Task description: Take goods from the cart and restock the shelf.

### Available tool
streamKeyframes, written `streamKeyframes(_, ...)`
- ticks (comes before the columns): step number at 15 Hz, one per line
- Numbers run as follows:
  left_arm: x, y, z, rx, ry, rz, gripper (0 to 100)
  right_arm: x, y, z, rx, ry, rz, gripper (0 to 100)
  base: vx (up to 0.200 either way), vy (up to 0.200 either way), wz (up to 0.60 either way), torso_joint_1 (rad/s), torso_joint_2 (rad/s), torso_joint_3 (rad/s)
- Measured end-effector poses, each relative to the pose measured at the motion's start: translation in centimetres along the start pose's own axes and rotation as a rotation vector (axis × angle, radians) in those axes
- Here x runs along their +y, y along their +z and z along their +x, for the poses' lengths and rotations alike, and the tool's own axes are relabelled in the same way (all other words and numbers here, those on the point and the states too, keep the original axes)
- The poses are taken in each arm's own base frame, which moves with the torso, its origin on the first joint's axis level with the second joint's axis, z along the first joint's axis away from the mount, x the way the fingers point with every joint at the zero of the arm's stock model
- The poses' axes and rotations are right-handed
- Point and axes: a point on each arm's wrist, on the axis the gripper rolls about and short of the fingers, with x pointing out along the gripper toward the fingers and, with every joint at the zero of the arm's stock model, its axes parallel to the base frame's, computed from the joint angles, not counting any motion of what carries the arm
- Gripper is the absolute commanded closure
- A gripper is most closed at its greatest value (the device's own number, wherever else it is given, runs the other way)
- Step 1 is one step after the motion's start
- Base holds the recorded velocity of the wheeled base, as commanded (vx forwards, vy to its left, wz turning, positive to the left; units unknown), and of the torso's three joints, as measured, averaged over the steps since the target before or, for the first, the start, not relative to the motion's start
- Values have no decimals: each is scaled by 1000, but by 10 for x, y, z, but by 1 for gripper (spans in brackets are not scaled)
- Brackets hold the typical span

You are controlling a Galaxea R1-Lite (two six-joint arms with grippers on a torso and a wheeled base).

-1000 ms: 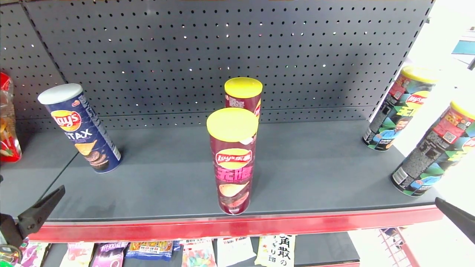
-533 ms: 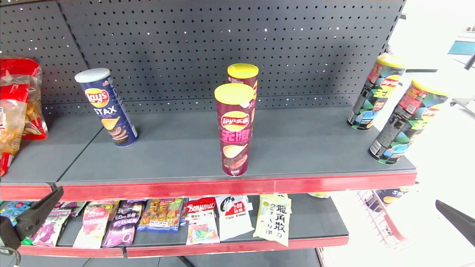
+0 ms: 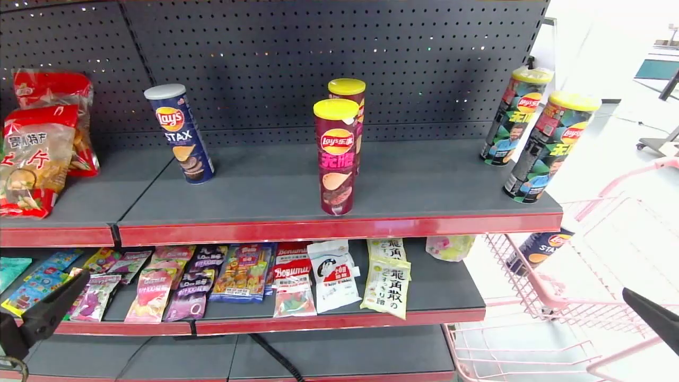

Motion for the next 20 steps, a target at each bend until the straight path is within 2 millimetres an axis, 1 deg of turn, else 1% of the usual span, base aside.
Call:
streamKeyframes(16, 0, -1, -1, 1, -3, 20, 0, 1, -2, 1, 13, 6, -12, 0, 0, -200, 0, 3, 4, 2)
streamKeyframes(19, 0, -2, 0, 9, -4, 20, 0, 1, -2, 2, 15, 8, -11, 0, 0, 0, 0, 0, 0, 0)
streamKeyframes(20, 0, -2, 0, 9, -4, 21, 0, 1, -2, 2, 15, 8, -12, 0, 0, 0, -600, 2, 7, 7)
